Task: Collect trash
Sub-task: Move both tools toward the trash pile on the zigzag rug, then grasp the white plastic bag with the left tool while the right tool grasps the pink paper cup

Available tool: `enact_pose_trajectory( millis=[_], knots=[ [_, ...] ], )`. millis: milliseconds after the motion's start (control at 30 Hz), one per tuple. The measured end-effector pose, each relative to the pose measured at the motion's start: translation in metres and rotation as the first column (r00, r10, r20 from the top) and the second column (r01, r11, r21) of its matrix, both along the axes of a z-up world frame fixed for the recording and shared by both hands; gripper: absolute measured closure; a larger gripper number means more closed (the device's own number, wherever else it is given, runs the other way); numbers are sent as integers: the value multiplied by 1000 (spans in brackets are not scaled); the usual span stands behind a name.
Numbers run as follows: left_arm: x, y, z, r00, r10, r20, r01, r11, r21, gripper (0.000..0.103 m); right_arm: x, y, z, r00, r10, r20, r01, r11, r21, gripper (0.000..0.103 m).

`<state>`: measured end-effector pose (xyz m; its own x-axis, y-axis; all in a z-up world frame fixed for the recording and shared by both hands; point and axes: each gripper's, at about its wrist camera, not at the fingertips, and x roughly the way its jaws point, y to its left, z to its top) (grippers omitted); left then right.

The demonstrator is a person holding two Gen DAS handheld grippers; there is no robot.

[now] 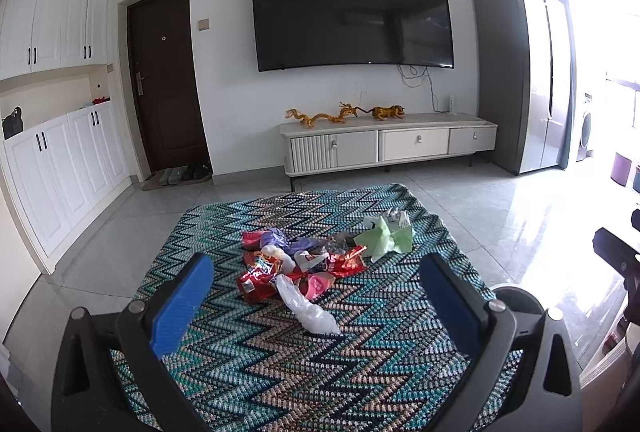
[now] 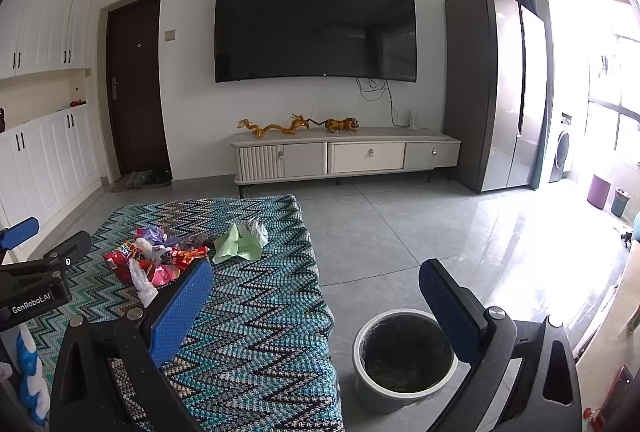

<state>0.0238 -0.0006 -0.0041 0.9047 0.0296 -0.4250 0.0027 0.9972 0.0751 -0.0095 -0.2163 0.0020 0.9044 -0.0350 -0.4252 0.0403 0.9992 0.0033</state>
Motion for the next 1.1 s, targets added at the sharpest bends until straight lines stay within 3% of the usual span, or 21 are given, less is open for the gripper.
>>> enact_pose_trajectory(
  millis=[433, 600, 800, 967, 1100],
  knots=[
    [30, 53, 36, 996, 81, -23, -82, 996, -19, 0, 14, -5, 11, 998, 65, -5, -65, 998, 14, 0],
    [40, 71, 33, 993, 97, -60, -99, 995, -26, 0, 29, 3, 14, 990, 138, -13, -137, 990, 30, 0],
    [57, 71, -7, 984, 20, -178, -35, 996, -78, 3, 62, 8, -4, 969, 236, -78, -229, 970, 84, 13],
    [80, 60, -58, 952, -53, -301, 9, 989, -146, 12, 99, 6, -30, 946, 276, -169, -254, 957, 141, 32],
    [103, 52, -94, 920, -85, -383, 21, 986, -168, 20, 129, 16, -53, 906, 355, -230, -315, 929, 195, 38]
  ],
)
